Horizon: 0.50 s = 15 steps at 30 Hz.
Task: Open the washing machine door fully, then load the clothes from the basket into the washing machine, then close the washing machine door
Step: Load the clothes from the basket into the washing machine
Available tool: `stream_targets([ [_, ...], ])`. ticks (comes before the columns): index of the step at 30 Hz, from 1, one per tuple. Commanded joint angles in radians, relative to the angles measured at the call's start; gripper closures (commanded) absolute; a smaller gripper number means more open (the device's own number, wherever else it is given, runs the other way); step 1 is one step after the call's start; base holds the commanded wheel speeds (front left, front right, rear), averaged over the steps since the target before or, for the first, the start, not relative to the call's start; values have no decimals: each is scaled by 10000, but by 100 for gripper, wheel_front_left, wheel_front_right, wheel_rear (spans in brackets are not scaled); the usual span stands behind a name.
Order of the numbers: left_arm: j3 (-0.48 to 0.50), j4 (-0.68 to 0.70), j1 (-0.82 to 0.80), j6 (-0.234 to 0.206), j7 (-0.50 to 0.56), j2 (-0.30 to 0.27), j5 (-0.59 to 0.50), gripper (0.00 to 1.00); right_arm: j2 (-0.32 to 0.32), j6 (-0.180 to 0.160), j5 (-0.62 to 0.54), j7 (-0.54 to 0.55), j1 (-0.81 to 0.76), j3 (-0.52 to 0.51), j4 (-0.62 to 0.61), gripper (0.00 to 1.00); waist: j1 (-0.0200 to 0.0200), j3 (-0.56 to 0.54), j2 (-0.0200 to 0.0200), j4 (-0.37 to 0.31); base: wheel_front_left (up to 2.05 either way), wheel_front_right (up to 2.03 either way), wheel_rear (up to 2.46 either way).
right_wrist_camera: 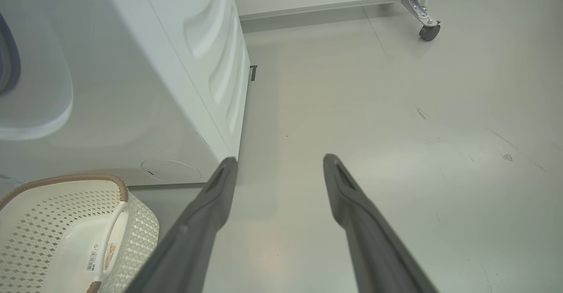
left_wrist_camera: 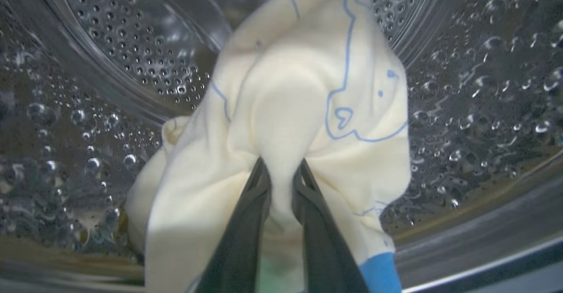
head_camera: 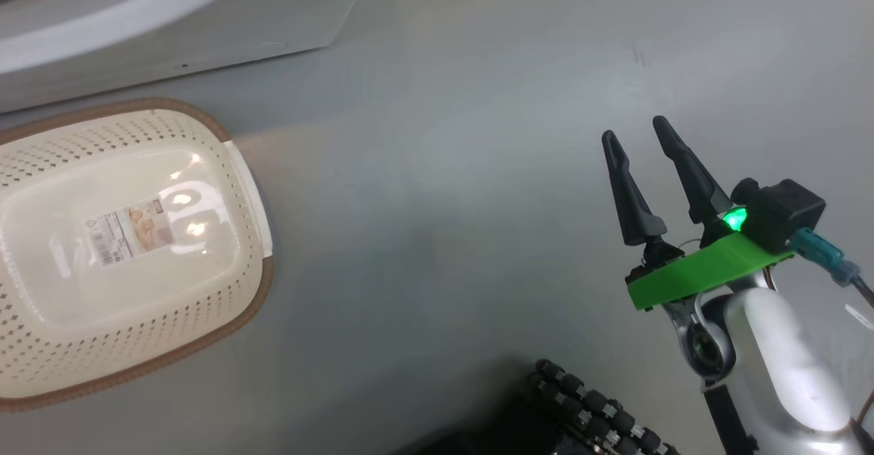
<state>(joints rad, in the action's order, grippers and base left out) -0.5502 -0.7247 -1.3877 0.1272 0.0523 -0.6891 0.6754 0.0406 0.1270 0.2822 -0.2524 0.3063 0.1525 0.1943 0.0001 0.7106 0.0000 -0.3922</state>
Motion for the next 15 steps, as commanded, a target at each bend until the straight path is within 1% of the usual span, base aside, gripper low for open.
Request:
stream_targets([
  [1, 329, 297, -819, 32, -289, -623, -117, 100, 96, 37, 103, -92, 15, 175, -321, 0, -1, 172, 0, -163, 0, 0, 0],
  [6, 337, -287, -1747, 31, -1262, -555, -307, 100, 96, 37, 248, -92, 92, 297, -378, 0, -1, 422, 0, -336, 0, 0, 0],
  [9, 411, -943, -2323, -55, -1644, -474, -399, 100, 96, 37, 373, -92, 186, 385, -419, 0, -1, 572, 0, -439, 0, 0, 0],
  [12, 318, -1523, -2542, -68, -1541, -392, -445, 100, 96, 37, 424, -93, 217, 398, -413, 0, -1, 640, 0, -464, 0, 0, 0],
  [15, 339, -2158, -2658, -140, -1189, -212, -291, 100, 96, 37, 496, -93, 252, 427, -388, 0, -1, 699, 0, -465, 0, 0, 0],
])
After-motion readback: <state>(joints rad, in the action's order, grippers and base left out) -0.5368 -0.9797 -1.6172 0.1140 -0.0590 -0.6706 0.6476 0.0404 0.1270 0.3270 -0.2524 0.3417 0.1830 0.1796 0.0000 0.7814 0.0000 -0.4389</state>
